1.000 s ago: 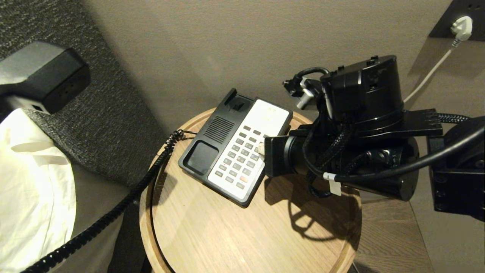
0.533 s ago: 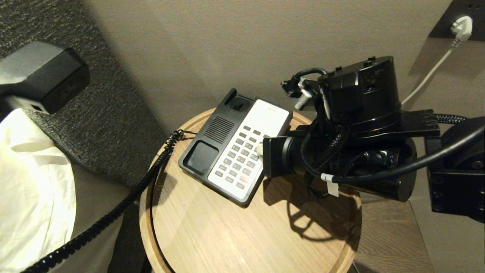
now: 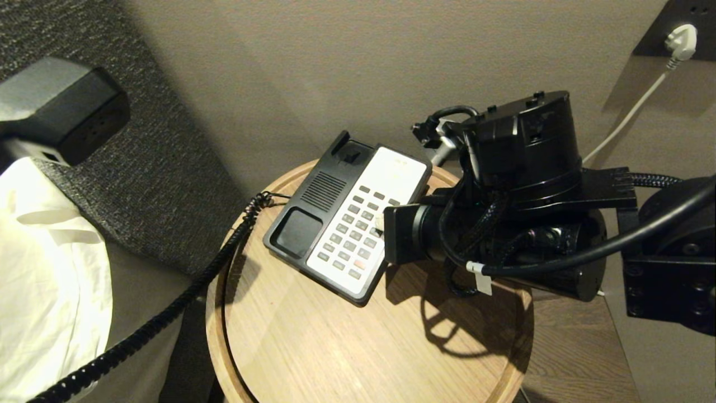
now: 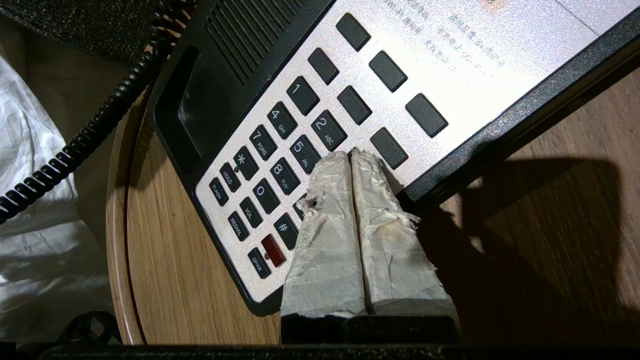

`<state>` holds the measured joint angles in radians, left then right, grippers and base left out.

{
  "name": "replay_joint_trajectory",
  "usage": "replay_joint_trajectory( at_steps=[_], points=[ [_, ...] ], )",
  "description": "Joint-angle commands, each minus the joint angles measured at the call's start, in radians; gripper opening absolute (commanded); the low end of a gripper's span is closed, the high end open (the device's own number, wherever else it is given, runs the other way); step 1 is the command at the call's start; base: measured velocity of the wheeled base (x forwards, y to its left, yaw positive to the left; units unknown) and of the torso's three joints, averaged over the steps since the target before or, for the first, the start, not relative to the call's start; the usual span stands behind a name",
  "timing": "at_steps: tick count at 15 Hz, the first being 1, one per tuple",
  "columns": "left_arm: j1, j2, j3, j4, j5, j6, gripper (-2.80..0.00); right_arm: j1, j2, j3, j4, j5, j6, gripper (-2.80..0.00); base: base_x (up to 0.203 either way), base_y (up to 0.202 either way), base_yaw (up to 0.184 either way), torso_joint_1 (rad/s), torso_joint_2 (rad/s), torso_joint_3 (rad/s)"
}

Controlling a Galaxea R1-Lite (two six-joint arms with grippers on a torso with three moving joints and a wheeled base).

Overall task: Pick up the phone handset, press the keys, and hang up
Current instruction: Dial the number

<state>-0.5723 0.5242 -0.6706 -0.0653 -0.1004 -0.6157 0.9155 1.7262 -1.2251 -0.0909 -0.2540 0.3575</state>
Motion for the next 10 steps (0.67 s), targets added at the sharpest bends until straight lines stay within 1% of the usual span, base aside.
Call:
replay_joint_trajectory(
  at_steps=[1, 10],
  points=[
    [0.000, 0.000, 0.000, -0.001, -0.001, -0.004, -2.80, 0.000, 0.004, -0.006, 0.000, -0.001, 0.002, -2.80, 0.000, 0.000, 0.000, 0.000, 0.00, 0.000],
    [0.000, 0.000, 0.005, -0.001, -0.001, -0.002, -2.80, 0.016, -0.014, -0.027, 0.000, 0.001, 0.004, -2.80, 0.000, 0.000, 0.000, 0.000, 0.00, 0.000]
  ],
)
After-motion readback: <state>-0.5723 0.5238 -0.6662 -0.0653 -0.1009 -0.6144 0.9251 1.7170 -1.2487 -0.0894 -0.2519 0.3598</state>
